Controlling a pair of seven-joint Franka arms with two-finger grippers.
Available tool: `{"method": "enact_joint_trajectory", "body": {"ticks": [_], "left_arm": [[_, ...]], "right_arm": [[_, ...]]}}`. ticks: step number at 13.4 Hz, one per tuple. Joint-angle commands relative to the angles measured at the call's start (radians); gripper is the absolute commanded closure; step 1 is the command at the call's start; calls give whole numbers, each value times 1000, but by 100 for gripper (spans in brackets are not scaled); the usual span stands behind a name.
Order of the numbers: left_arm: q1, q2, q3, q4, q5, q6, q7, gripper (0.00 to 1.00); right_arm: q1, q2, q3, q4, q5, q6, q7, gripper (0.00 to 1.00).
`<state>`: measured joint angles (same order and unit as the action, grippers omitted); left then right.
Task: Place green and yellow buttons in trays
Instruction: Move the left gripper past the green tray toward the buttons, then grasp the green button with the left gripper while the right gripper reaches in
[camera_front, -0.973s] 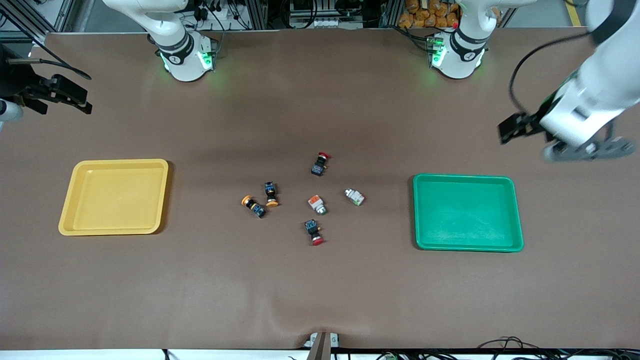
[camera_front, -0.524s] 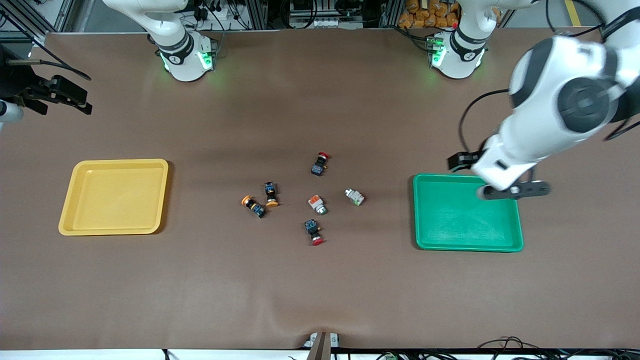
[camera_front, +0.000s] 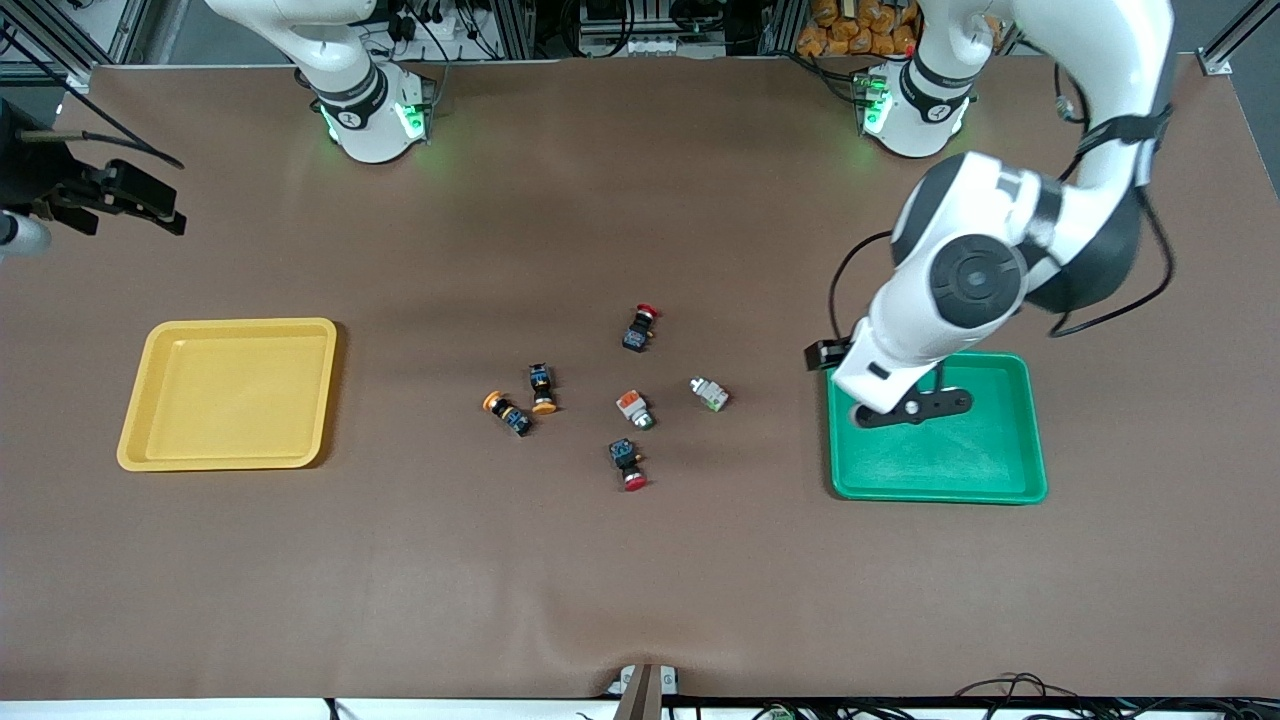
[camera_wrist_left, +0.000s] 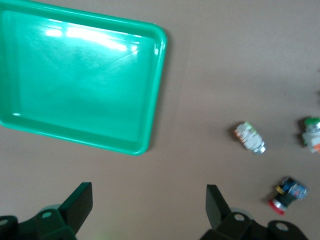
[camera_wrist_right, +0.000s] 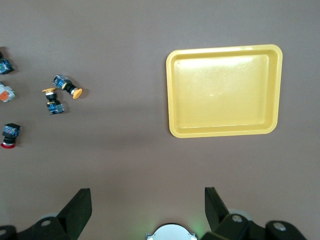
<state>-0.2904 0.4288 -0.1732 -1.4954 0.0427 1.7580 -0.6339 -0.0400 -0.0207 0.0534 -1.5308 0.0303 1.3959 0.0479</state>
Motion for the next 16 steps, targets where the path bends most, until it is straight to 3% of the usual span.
{"method": "enact_joint_trajectory", "body": {"ticks": [1,4,6,10,16], "left_arm": [[-30,51,0,7,5,64,-81,0],[-68,114,-14,9,-4,164,-165,0],[-96,157,-14,9,0,215,-236,0],[-147,206,-14,9,2,284,-465,0],[-173,263,-14,-12,-3,417,-660,0]], "right_arm": [[-20,34,8,23,19,-11,-11,0],[-24,57,8,18,14,-12,-11,0],[-23,148,8,20,3,-32,-14,0],[-24,156,8,15,2,-67,-16,0],[-31,203,8,-3,3,-58,-2,0]]}}
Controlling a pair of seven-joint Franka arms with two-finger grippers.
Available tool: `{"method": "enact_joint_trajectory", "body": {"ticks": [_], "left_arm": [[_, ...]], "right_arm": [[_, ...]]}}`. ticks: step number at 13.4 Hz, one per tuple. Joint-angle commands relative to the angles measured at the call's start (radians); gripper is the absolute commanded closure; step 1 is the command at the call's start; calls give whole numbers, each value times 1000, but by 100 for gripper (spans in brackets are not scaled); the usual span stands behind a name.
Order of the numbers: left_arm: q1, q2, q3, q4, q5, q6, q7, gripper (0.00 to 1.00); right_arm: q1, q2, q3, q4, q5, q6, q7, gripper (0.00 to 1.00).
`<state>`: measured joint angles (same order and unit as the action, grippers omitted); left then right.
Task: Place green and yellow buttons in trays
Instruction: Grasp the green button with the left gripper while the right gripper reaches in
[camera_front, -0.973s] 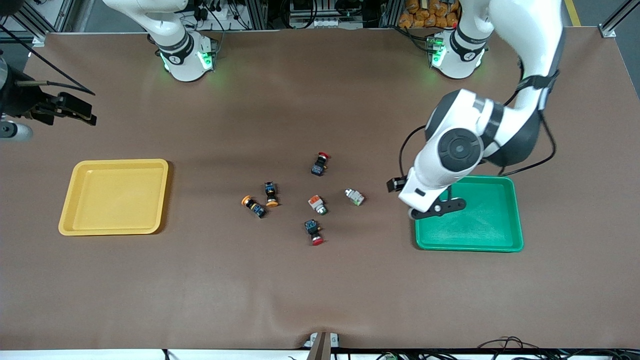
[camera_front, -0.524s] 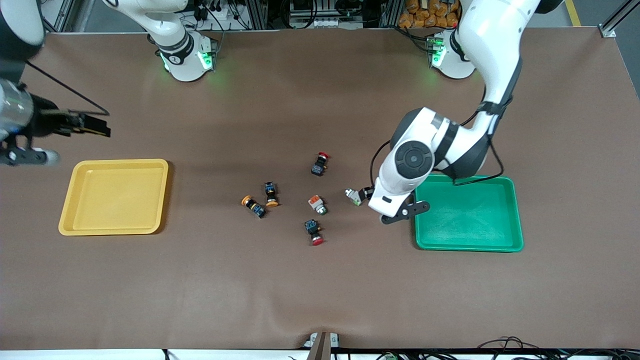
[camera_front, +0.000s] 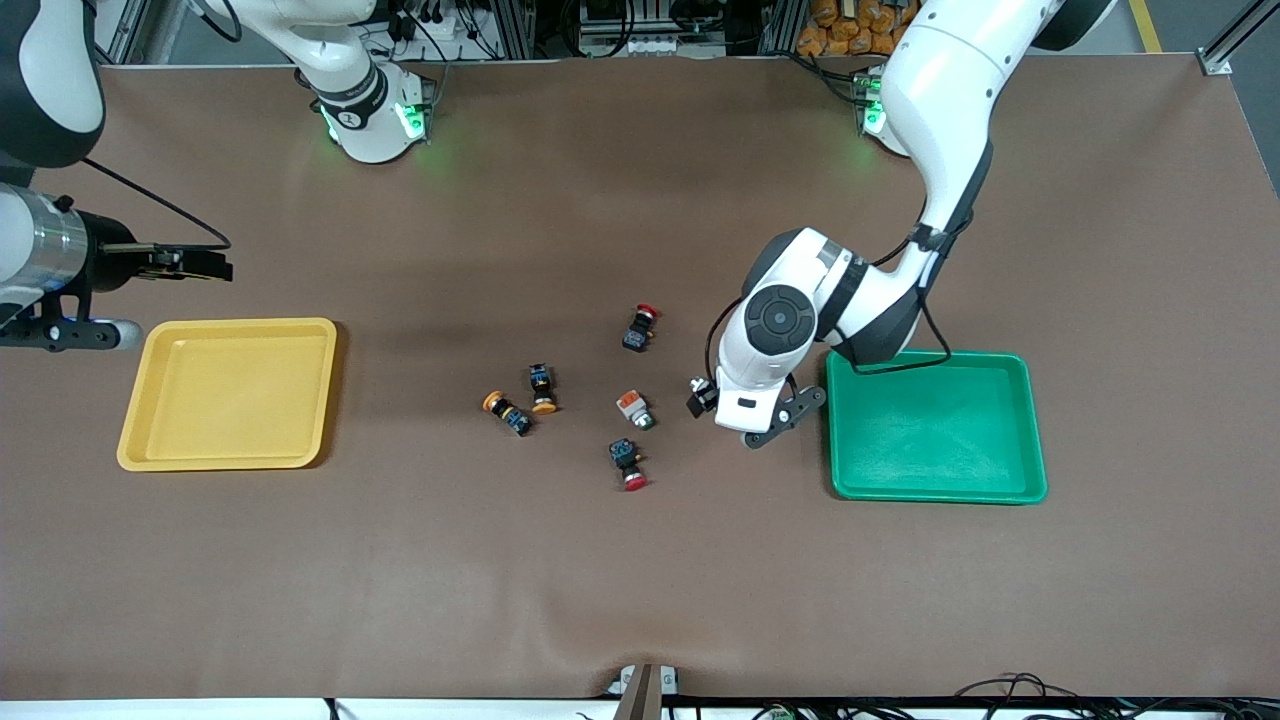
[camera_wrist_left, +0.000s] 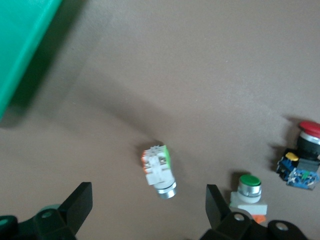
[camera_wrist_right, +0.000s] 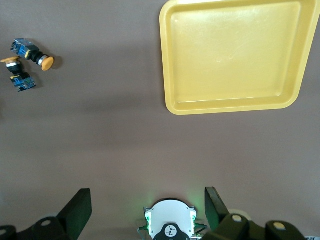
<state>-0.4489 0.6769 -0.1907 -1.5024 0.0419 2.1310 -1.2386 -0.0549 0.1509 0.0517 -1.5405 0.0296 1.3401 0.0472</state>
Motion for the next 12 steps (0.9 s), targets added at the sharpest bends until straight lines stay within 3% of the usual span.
{"method": "enact_joint_trajectory", "body": {"ticks": [1,5,10,12], "left_arm": [[-25,23,4,-6,4,56,-82,0],[-47,27,4,-2,6,60,-160,0],[-77,44,7,-7,9,60,-249,0],[-74,46,7,-3,6,60,-271,0]], "right_arm": [[-16,48,10,7,9,-1,0,0],[-13,111,10,7,29,11,5,0],[1,193,10,7,148,88,8,0],[33,216,14,7,158,145,99,0]]}}
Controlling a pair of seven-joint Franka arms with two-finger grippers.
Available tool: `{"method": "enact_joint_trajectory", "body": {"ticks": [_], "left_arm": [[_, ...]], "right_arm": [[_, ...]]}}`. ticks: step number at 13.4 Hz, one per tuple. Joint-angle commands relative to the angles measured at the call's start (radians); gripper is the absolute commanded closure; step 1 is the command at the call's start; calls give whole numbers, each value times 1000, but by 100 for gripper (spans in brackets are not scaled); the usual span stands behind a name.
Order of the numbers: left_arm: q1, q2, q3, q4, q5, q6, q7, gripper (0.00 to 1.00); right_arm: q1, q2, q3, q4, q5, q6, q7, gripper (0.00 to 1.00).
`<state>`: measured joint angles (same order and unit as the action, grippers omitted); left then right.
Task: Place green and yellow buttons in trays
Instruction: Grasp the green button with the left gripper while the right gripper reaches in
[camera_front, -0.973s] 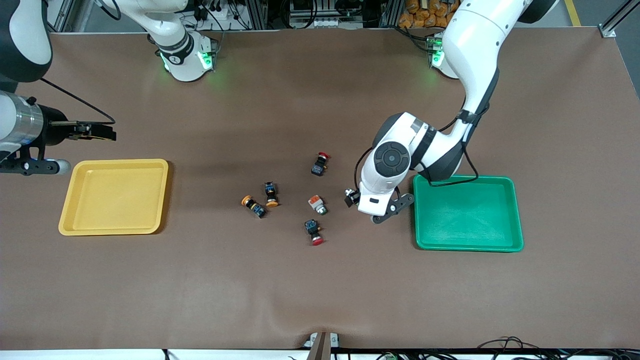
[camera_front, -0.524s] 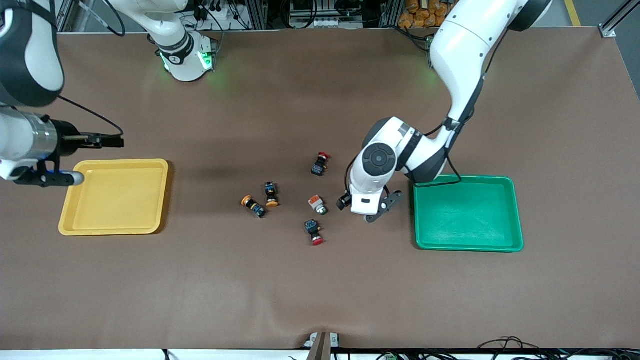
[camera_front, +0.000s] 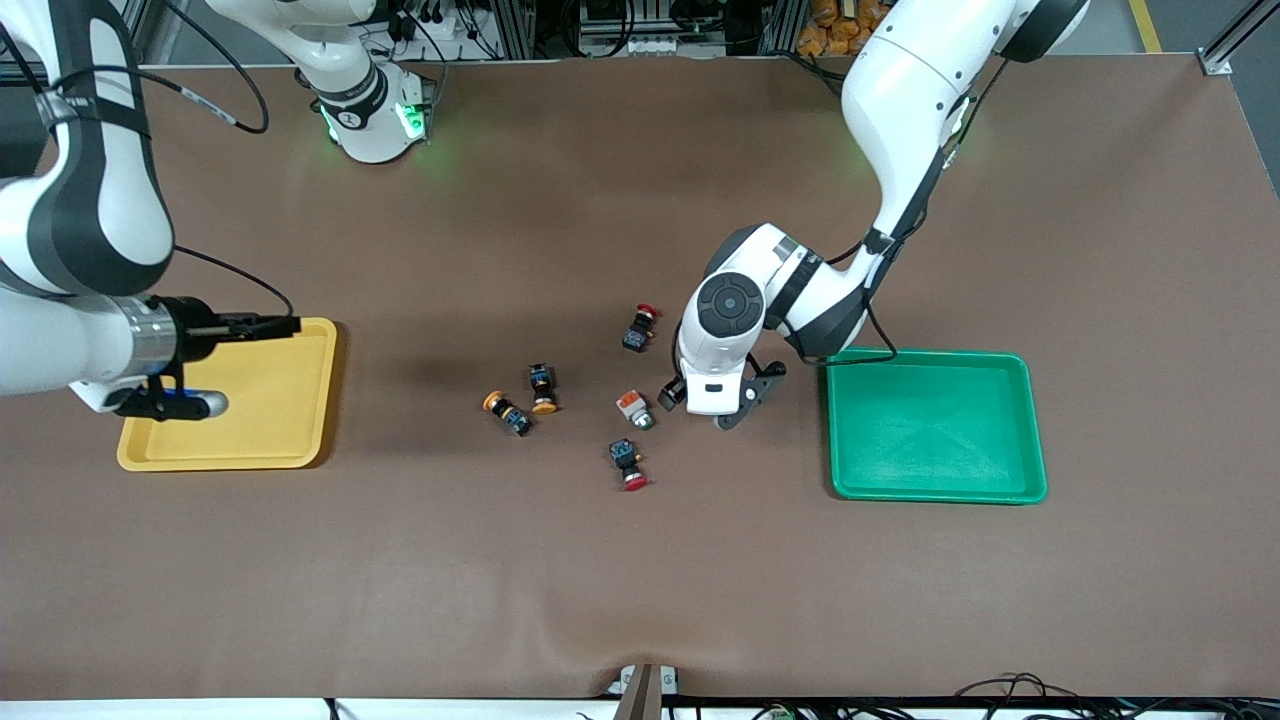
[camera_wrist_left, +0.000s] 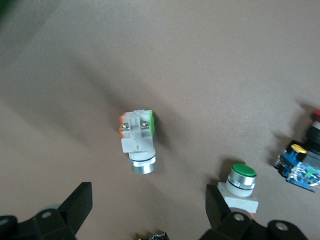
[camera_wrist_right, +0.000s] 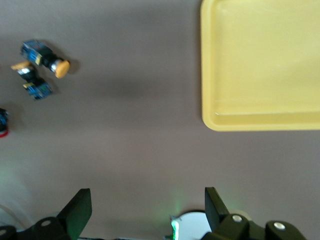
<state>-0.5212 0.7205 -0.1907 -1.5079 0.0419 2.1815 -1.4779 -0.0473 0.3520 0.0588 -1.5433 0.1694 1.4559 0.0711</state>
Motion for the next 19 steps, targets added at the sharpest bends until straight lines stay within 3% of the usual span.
{"method": "enact_joint_trajectory", "body": {"ticks": [1,3,6,14,17,19], "left_arm": [[1,4,7,5,6,9,-45,0],[0,4,8,-9,7,9,-67,0],[10,20,8,-15,-2,29,-123,0],[10,59,19,-46,6,121,-235,0],[23,59,19,-55,7,130,-240,33],[26,59,19,-57,7,130,-240,62]], "right_arm": [[56,25,9,9,18,56,146,0],[116,33,9,9,18,92,273,0],[171,42,10,9,12,142,273,0],[270,169,10,12,-24,426,-77,0],[305,180,10,-17,-74,449,-128,0],[329,180,10,-93,-87,573,-128,0]]}}
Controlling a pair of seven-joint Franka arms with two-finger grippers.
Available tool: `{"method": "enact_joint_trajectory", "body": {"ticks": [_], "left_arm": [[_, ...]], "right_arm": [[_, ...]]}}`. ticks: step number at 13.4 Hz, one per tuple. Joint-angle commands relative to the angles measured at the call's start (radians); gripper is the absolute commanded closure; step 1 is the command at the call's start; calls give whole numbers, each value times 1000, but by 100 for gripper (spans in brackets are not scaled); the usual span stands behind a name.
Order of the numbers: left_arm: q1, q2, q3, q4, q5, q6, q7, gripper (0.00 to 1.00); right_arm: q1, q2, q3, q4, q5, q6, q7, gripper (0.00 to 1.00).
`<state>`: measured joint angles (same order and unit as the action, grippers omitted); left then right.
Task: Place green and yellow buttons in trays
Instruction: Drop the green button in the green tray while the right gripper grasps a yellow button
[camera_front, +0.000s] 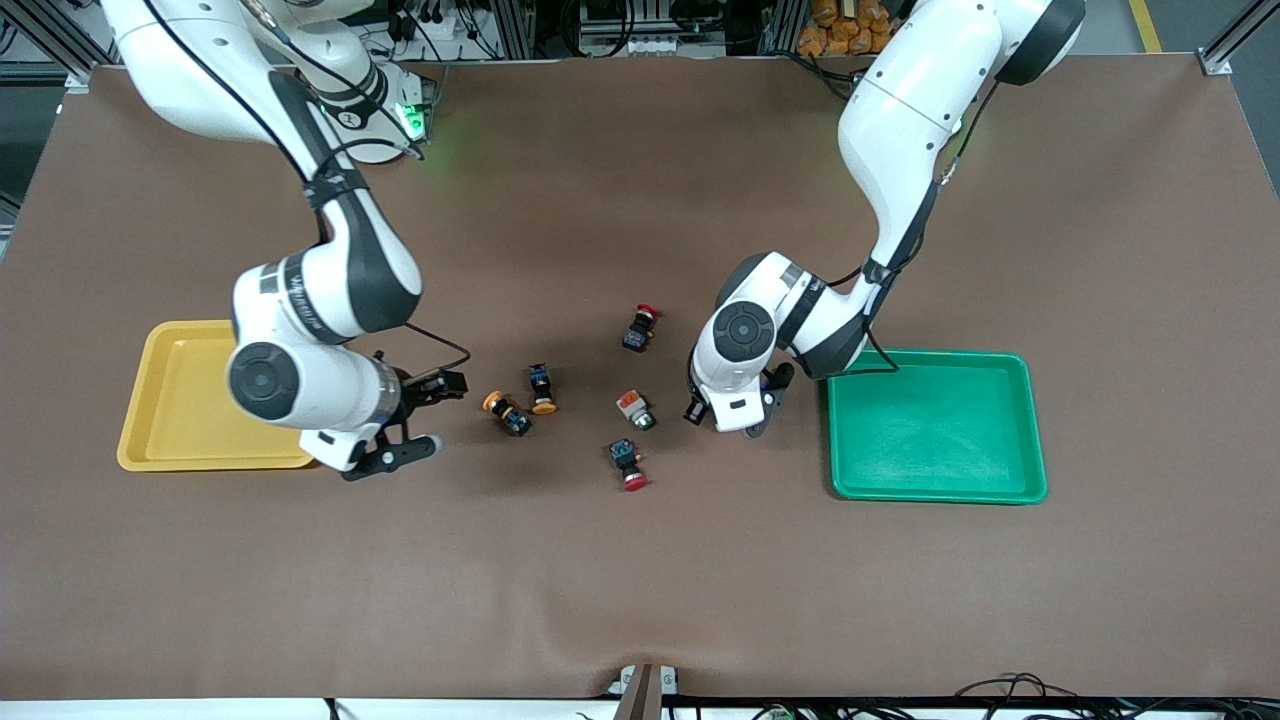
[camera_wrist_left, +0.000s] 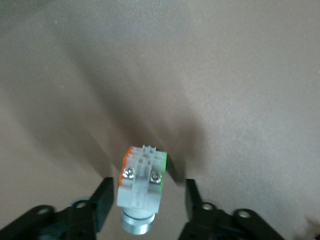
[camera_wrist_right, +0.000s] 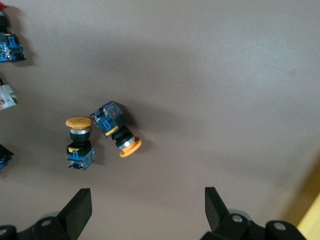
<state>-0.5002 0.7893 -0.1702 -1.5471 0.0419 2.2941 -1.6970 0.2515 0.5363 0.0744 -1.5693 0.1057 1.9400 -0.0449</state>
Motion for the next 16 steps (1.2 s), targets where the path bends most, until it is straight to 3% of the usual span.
{"method": "enact_joint_trajectory", "body": {"ticks": [1,2,6,10,14,16], "left_arm": [[9,-12,-2,-16,7,18,-21,83],[21,-19,-2,-16,9,16,-21,100],[81,-88,-3,-11,10,-75,115,100],[228,-188,-5,-13,10,-247,376,100],[389,-211,-8,-22,10,-314,635,100],[492,-210,-14,-24,10,-315,761,100]], "right_arm": [[37,-5,-5,-105,-24,146,-12,0],[38,-6,-5,-129,-24,177,-7,0],[69,28,-5,-132,-24,212,-7,0],[78,48,-5,-135,-24,267,2,0],[106,62,-5,-133,-37,303,-6,1],[112,74,-5,-133,-56,315,-7,15]]}}
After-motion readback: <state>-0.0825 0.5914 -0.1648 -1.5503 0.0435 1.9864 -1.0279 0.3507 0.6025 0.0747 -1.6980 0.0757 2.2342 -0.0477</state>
